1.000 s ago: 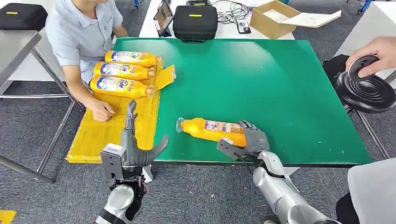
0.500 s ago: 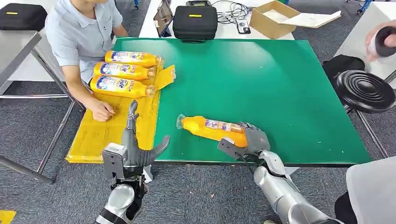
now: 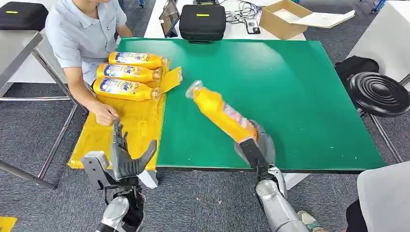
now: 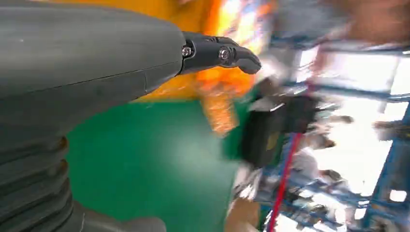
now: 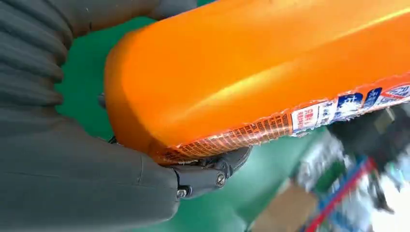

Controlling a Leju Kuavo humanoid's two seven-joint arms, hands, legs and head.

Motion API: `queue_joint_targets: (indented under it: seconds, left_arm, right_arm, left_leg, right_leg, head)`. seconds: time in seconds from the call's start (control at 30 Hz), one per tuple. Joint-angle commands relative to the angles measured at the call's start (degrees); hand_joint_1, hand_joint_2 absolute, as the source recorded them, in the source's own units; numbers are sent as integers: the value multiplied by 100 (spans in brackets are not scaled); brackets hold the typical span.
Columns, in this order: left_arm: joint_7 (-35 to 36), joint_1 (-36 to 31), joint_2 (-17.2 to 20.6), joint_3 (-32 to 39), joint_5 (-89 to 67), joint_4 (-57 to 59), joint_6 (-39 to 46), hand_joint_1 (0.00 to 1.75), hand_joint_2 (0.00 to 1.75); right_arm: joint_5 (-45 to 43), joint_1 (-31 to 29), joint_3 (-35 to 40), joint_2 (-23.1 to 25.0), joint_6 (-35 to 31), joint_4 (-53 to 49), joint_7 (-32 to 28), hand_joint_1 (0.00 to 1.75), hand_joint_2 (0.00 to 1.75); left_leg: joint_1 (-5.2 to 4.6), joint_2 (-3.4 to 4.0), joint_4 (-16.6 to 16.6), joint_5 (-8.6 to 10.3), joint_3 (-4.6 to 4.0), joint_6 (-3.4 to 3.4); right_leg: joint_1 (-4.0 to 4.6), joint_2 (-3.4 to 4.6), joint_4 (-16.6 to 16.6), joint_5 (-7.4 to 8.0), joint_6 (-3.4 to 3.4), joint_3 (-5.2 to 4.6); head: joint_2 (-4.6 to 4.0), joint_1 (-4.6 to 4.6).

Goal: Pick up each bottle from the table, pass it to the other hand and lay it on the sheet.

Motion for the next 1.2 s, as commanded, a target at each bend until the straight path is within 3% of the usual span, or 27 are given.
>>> queue_joint_targets:
  seconds: [0.03, 0.13, 0.3, 0.4, 0.47, 0.57, 1.0, 1.2]
  left_arm:
    - [123, -114, 242, 78, 398, 453, -406, 0, 175]
    - [113, -70, 544, -435, 29, 226, -952, 0, 175]
    - [113, 152, 566, -622, -155, -9, -1419, 0, 175]
    - [67, 165, 591, -767, -285, -81, -1720, 0, 175]
    - [177, 186, 493, -663, 418, -146, -2490, 0, 175]
    - [251, 187, 502, -673, 625, -225, -2807, 0, 175]
    - [305, -52, 392, -649, 893, 11, -3111, 0, 175]
    - [83, -122, 348, -720, 454, -8, -2825, 0, 175]
  right_arm:
    - [-354, 490, 14, 136, -205, -1867, -52, 175, 175]
    - [-469, 550, 244, 66, 85, -1975, 2, 175, 175]
    - [-517, 576, 523, 39, 419, -1899, -14, 175, 175]
    - [-325, 587, 1031, -54, 1009, -1798, -59, 175, 175]
    - [-135, 601, 1439, -38, 1200, -1692, -158, 175, 175]
    - [-61, 586, 1658, 16, 1271, -1576, -193, 175, 175]
    - [132, 372, 2051, 85, 1462, -1109, -283, 175, 175]
    - [178, 282, 2298, 185, 1608, -707, -279, 175, 175]
  left_leg:
    - [5, 12, 1, -3, 2, -8]
    - [8, 12, 1, -6, 6, -11]
    - [9, 18, -2, -9, 13, -10]
    - [10, 22, -1, -10, 14, -10]
    - [12, 15, -2, -8, 14, -10]
    - [9, 20, 0, -7, 9, -8]
    - [7, 12, -3, -2, 5, -6]
    - [10, 16, -3, -5, 11, -8]
  right_leg:
    - [6, 9, 0, 1, -12, 2]
    - [10, 7, -1, -3, -17, 3]
    - [11, 14, -5, -2, -15, 9]
    - [12, 17, -5, -2, -15, 9]
    - [14, 9, -8, -2, -16, 12]
    - [11, 15, -5, 0, -13, 4]
    - [7, 8, -5, 1, -11, 3]
    - [12, 11, -8, 1, -13, 9]
  head:
    - [0, 0]
    - [0, 2]
    - [0, 0]
    - [0, -2]
    - [0, 0]
    - [0, 0]
    - [0, 0]
    - [0, 0]
